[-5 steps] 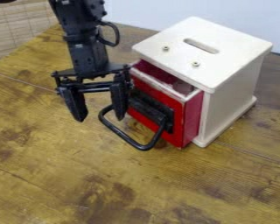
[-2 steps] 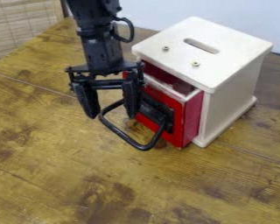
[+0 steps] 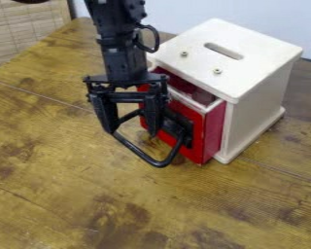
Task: Close the drawer
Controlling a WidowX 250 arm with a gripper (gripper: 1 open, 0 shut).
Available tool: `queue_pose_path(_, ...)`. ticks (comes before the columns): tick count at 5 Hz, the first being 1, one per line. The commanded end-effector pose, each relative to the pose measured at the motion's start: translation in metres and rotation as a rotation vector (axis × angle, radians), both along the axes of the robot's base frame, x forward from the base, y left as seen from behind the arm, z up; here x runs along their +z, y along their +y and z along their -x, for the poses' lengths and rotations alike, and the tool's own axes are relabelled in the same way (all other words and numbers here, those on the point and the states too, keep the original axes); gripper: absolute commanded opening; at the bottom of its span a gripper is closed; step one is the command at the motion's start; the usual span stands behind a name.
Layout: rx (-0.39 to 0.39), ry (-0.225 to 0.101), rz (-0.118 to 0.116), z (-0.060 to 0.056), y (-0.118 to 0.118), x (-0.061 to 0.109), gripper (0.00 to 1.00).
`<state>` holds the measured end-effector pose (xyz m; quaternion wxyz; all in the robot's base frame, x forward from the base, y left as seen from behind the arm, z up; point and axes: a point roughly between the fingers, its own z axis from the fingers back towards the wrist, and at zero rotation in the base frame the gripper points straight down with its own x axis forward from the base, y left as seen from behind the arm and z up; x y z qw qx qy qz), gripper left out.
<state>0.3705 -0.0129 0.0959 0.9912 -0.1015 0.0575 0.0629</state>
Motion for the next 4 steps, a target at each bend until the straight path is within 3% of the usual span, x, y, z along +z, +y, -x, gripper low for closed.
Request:
queue_pose_path(1,-0.077,-0.059,-0.015,-0.004,-0.021,0.001,1.00)
queue_pose_path(3,-0.179,-0.057,-0.025,0.004,-0.046,-0.033,1.00)
queue_pose_path(4,-0.220,-0.053,-0.025,0.008,-0.044,-0.036,1.00)
